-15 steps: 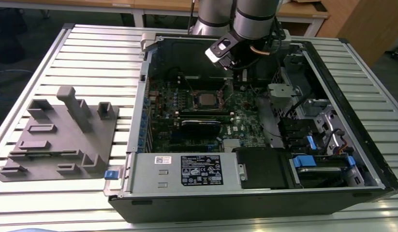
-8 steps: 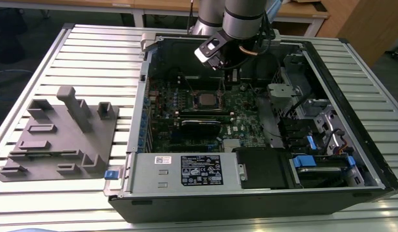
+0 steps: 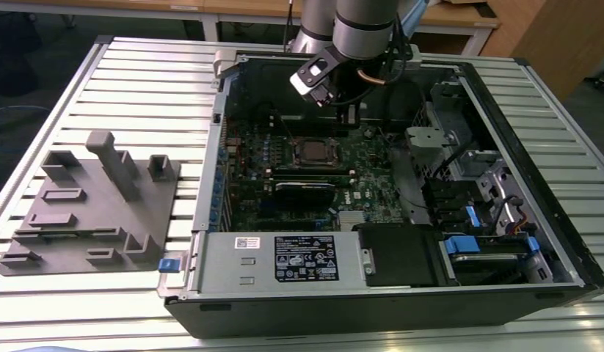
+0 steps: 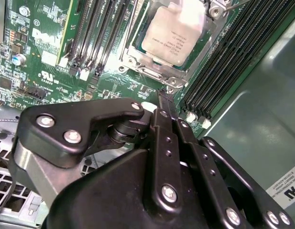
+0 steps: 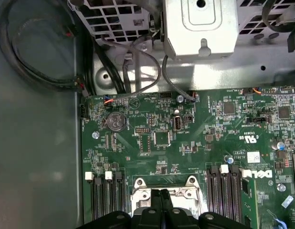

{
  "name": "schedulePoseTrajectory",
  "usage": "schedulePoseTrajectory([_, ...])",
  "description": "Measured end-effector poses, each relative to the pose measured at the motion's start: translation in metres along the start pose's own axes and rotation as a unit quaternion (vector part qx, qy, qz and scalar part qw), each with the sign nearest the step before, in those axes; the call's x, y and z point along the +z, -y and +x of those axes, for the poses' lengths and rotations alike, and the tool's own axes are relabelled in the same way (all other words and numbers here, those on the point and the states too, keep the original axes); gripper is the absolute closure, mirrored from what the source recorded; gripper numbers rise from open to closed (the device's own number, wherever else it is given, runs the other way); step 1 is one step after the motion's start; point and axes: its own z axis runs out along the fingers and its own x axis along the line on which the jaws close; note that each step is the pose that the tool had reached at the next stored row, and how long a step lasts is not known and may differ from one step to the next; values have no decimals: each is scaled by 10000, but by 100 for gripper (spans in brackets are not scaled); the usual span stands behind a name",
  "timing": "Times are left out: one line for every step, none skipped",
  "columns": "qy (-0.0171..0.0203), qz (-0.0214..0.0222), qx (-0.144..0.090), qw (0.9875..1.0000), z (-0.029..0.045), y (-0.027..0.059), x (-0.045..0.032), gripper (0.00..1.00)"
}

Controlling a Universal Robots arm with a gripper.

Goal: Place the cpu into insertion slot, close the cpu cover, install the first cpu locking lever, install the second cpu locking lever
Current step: 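Close the cpu cover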

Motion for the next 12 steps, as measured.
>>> schedulePoseTrajectory([0, 0, 0, 10000, 0, 0, 0, 89])
schedulePoseTrajectory([0, 0, 0, 10000, 0, 1, 0, 89])
schedulePoseTrajectory([0, 0, 0, 10000, 0, 1, 0, 89])
schedulePoseTrajectory([-1, 0, 0, 10000, 0, 1, 0, 89])
schedulePoseTrajectory([0, 3, 0, 10000, 0, 1, 0, 89])
schedulePoseTrajectory([0, 4, 0, 10000, 0, 1, 0, 89])
schedulePoseTrajectory([0, 6, 1, 10000, 0, 1, 0, 89])
schedulePoseTrajectory([0, 13, 0, 10000, 0, 1, 1, 89])
schedulePoseTrajectory([1, 17, 1, 10000, 0, 1, 1, 89])
schedulePoseTrajectory([1, 23, 1, 10000, 0, 1, 2, 89])
schedulePoseTrajectory([1, 26, 1, 10000, 0, 1, 2, 89])
schedulePoseTrajectory([2, 26, 1, 10000, 0, 1, 2, 89])
